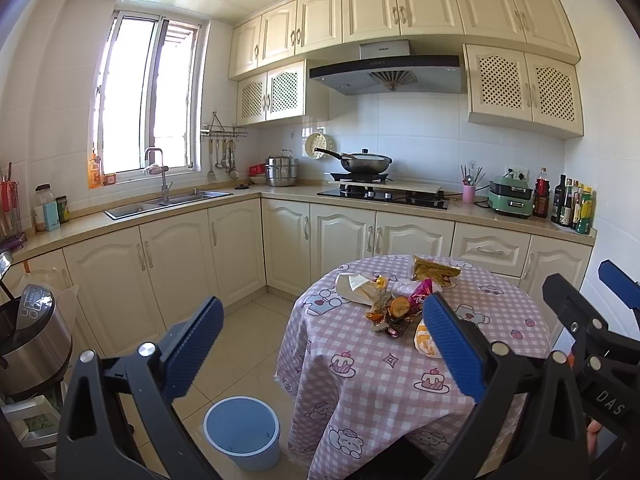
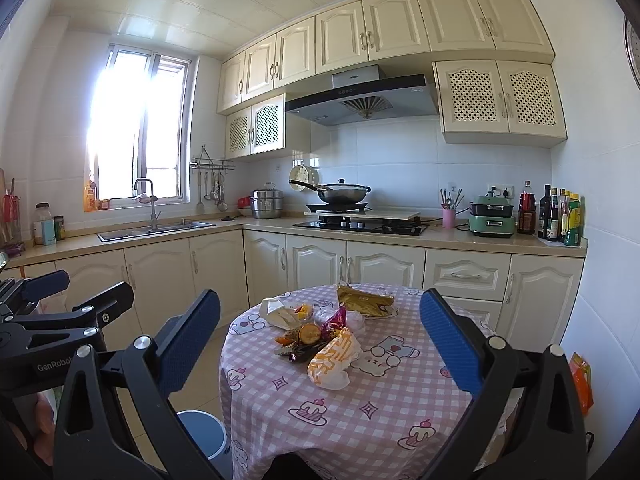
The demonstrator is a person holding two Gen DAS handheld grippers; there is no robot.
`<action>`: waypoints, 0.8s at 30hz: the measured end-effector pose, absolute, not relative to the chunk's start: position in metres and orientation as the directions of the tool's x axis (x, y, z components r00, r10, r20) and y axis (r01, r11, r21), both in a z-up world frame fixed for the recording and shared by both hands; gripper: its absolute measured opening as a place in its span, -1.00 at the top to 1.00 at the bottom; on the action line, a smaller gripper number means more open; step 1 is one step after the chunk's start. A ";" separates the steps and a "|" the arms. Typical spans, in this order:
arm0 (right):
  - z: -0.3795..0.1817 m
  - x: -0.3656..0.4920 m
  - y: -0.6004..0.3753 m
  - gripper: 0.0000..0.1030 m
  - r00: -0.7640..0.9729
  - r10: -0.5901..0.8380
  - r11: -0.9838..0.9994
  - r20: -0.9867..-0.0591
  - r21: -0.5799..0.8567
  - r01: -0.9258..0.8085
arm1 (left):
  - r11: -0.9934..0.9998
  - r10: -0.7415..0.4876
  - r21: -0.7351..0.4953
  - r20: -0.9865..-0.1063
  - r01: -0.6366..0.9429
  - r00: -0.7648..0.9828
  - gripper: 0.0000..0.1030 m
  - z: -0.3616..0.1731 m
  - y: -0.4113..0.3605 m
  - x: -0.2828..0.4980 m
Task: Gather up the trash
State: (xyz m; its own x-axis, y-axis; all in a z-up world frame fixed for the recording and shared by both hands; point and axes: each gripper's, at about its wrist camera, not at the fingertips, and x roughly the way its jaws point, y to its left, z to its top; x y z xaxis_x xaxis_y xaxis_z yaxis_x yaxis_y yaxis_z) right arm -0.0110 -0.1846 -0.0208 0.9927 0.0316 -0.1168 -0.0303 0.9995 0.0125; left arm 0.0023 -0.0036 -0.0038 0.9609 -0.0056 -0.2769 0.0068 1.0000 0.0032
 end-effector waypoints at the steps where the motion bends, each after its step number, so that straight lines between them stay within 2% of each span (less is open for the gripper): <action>1: -0.020 -0.011 -0.184 -0.87 0.993 0.033 0.999 -0.116 0.013 -0.031 | 1.000 -0.005 0.003 -0.277 0.006 0.961 -0.90 -0.004 -0.004 0.002; 24: -0.023 -0.011 -0.181 -0.87 0.992 0.039 0.999 -0.116 0.014 -0.038 | 1.000 -0.006 -0.001 -0.277 0.006 0.961 -0.90 -0.001 -0.001 0.002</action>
State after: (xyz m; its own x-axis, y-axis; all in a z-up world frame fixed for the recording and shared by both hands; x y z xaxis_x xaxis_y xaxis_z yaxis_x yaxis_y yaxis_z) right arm -0.0108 -0.1812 -0.0230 0.9925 0.0392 -0.1161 -0.0379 0.9992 0.0136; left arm 0.0020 -0.0007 -0.0014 0.9609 -0.0059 -0.2770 0.0060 1.0000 -0.0007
